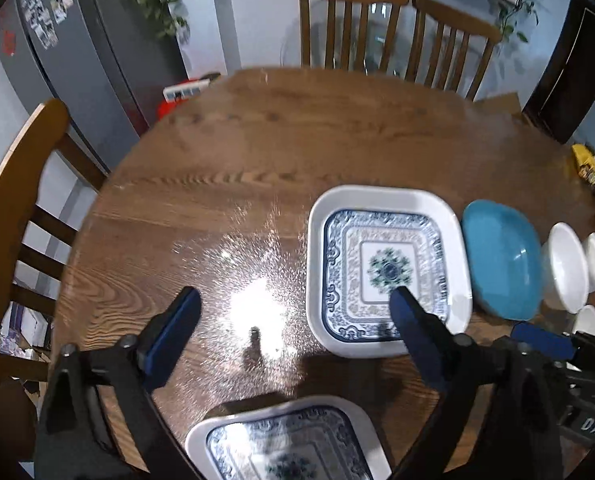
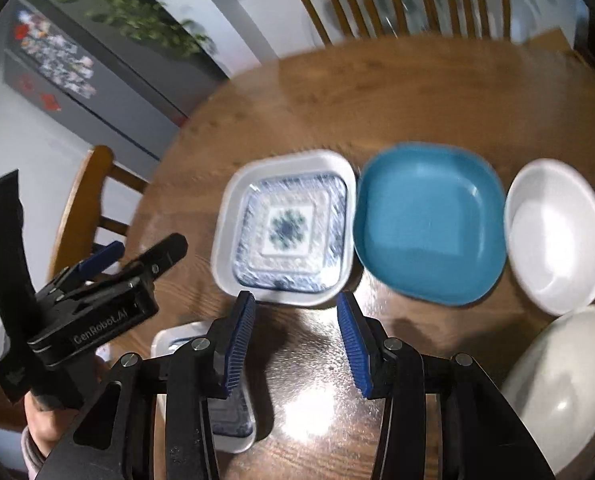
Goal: Organize plates and bowls
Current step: 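Grasp the rim of the second patterned plate with the left gripper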
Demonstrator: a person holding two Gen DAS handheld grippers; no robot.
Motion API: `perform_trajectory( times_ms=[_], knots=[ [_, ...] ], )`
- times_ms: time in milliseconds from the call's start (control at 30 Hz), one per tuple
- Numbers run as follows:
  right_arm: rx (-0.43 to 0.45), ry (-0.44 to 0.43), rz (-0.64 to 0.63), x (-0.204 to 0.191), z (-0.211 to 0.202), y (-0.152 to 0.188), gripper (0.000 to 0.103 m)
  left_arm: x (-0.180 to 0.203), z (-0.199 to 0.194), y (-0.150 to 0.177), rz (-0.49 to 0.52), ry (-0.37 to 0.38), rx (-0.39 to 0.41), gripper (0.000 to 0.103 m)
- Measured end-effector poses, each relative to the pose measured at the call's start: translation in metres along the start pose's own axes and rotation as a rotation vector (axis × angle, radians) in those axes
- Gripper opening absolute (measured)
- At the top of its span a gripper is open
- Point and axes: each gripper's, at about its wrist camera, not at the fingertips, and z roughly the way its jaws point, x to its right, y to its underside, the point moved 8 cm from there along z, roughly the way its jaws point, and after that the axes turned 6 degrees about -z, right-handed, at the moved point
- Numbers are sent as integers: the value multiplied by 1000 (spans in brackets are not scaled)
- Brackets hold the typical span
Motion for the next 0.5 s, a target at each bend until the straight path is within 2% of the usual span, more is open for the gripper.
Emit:
perform_trajectory(
  times_ms=[33,167,233,300,367,433,500],
  knots=[
    [-7,17,16,5,9,2,45,0,9,2,-2,2,-16,85],
    [-11,36,80,18,30,3,40,1,27,5,-11,11,-45,81],
    [-17,32,106,20,39,3,39,2,33,6,-5,16,-54,67],
    [-18,24,113,19,44,4,33,4,40,8,5,23,-69,59],
    [-9,32,115,18,47,4,33,4,45,11,7,30,-81,51],
    [-6,45,112,18,49,3,33,5,49,13,10,43,-92,38],
    [-8,54,103,17,52,3,33,6,51,14,18,55,-96,34]
  ],
)
